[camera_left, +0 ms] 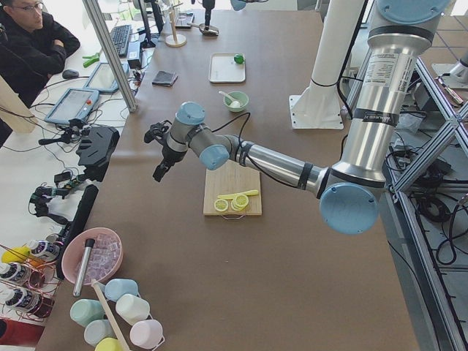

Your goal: Put spoon and bun in bowl

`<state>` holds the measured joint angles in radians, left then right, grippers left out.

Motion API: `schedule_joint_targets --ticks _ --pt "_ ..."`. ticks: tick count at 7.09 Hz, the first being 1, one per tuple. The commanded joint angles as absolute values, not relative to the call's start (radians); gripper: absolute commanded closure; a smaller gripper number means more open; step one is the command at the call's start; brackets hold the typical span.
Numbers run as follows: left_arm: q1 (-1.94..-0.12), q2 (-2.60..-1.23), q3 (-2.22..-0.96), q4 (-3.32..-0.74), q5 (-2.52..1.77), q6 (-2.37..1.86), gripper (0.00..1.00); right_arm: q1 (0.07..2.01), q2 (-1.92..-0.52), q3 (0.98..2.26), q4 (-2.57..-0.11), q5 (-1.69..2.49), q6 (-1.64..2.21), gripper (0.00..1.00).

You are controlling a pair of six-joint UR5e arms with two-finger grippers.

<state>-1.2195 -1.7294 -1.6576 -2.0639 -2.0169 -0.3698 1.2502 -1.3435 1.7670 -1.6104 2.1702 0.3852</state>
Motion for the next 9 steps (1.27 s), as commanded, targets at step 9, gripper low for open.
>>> schedule_joint_targets --ticks 9 --pt "-1.569 -1.354 -1.776 -2.017 -2.296 -0.245 0.02 1.486 -1.720 1.798 -1.608 2.327 -0.091 0.00"
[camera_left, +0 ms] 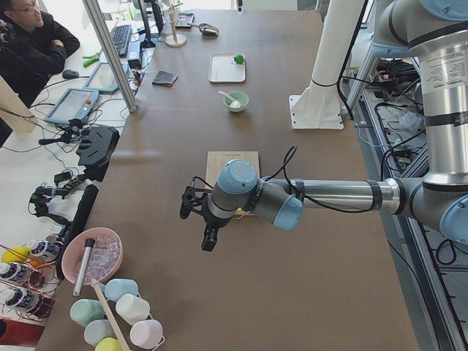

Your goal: Put spoon and bun in bowl

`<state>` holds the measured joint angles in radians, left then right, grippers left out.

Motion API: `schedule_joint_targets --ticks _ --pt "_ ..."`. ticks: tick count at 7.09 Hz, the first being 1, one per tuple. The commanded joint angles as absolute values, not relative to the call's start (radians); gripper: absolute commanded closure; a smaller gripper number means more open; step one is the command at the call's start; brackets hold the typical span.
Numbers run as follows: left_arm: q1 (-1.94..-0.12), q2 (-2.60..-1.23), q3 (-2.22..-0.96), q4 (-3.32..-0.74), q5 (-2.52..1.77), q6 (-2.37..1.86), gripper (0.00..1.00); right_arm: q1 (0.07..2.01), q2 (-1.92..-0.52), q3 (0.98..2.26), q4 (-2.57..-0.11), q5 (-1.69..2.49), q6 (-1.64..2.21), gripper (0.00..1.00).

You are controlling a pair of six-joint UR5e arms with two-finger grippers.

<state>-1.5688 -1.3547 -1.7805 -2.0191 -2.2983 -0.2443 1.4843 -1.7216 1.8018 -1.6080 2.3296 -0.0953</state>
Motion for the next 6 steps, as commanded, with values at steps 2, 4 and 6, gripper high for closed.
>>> schedule_joint_targets --ticks 2,4,6 --pt "-1.568 -1.367 -1.787 -2.002 -2.290 -0.256 0.02 1.486 -1.709 1.802 -1.612 2.327 -0.087 0.00" --pt "-1.560 -1.370 -1.792 -2.002 -2.290 -0.277 0.02 1.486 -1.713 1.796 -1.617 2.327 -0.087 0.00" --pt "-1.560 -1.376 -1.778 -2.002 -2.289 -0.278 0.02 1.486 -1.720 1.804 -1.615 2.322 -0.087 0.00"
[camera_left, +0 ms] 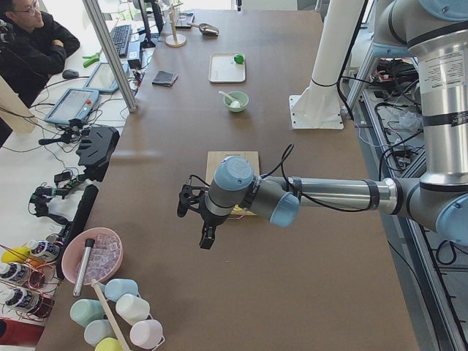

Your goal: Put spoon and bun in bowl

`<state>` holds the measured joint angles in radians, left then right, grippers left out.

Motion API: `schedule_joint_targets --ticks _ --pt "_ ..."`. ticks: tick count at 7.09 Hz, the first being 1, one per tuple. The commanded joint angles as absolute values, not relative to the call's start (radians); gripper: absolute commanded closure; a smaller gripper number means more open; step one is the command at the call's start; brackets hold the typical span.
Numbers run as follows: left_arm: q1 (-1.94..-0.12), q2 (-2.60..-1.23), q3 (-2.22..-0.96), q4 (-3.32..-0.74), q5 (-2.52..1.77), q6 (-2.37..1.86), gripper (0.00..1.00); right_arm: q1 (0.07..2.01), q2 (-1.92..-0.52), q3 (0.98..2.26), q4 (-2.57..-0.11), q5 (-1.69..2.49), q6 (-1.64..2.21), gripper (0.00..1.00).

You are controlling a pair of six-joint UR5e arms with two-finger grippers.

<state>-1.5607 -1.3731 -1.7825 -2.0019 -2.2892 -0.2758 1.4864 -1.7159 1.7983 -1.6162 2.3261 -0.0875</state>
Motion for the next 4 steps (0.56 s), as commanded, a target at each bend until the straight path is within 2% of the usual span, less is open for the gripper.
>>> schedule_joint_targets --ticks 1,4 --pt "-1.560 -1.384 -1.784 -2.002 -2.289 -0.278 0.02 1.486 -1.720 1.810 -1.611 2.307 -0.092 0.00" --pt "-1.560 -1.385 -1.776 -2.002 -2.290 -0.278 0.02 1.486 -1.715 1.804 -1.615 2.299 -0.094 0.00"
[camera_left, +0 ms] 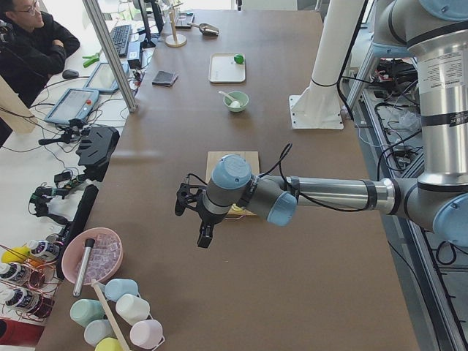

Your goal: Put spoon and bun in bowl

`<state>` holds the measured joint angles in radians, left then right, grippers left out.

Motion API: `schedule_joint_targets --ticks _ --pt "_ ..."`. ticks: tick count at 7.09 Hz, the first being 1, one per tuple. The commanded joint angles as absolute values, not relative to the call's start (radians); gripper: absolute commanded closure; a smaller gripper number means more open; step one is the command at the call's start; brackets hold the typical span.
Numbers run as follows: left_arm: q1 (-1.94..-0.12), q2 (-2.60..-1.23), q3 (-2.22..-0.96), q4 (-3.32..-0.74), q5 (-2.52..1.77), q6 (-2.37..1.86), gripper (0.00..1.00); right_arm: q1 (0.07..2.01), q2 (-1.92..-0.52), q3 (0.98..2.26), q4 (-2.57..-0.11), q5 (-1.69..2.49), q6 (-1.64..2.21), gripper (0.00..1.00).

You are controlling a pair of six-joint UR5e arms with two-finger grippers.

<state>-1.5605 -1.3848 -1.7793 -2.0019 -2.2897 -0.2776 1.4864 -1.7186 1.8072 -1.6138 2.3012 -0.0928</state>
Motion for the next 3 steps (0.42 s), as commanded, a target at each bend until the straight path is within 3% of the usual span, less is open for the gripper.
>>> schedule_joint_targets --ticks 1,3 --pt "-1.562 -1.384 -1.778 -2.002 -2.290 -0.278 0.02 1.486 -1.712 1.804 -1.615 2.299 -0.094 0.00" --pt "-1.562 -1.381 -1.778 -2.003 -2.289 -0.278 0.02 1.486 -1.712 1.807 -1.615 2.298 -0.091 0.00"
